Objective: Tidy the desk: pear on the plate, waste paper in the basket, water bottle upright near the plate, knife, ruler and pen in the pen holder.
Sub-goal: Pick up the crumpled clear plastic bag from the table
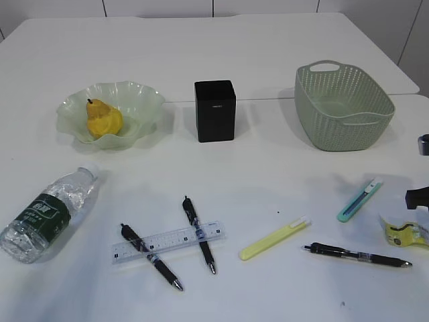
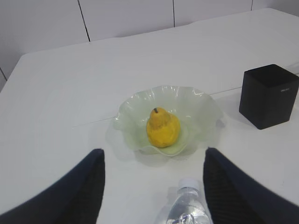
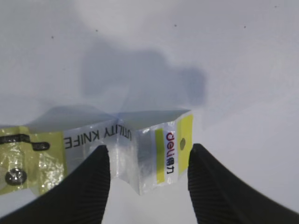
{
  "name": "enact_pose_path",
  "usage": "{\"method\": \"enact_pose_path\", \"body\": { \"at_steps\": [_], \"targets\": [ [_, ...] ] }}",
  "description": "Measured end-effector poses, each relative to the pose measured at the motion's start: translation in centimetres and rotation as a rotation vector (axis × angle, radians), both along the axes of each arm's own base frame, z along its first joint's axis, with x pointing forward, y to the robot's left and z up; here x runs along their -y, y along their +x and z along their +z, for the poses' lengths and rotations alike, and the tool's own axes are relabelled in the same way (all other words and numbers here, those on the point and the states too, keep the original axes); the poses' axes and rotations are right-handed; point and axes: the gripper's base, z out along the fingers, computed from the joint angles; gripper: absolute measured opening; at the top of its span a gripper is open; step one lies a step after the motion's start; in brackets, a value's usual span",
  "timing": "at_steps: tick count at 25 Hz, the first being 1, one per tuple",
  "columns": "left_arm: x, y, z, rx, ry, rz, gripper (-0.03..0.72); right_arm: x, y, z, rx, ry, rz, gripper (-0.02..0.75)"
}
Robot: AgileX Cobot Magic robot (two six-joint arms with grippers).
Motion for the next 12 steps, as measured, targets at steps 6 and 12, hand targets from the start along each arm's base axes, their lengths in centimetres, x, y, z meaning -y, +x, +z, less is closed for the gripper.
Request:
{"method": "enact_pose_path", "body": {
  "at_steps": [6, 12],
  "targets": [
    [0.00, 0.00, 0.02, 0.002, 0.000, 0.000, 0.466, 0.00, 0.00, 0.00, 0.000, 0.000, 0.000, 0.428],
    [0.00, 0.00, 0.02, 0.002, 0.000, 0.000, 0.466, 0.01, 0.01, -0.17, -0.006, -0.001, 0.001, 0.428]
  ]
}}
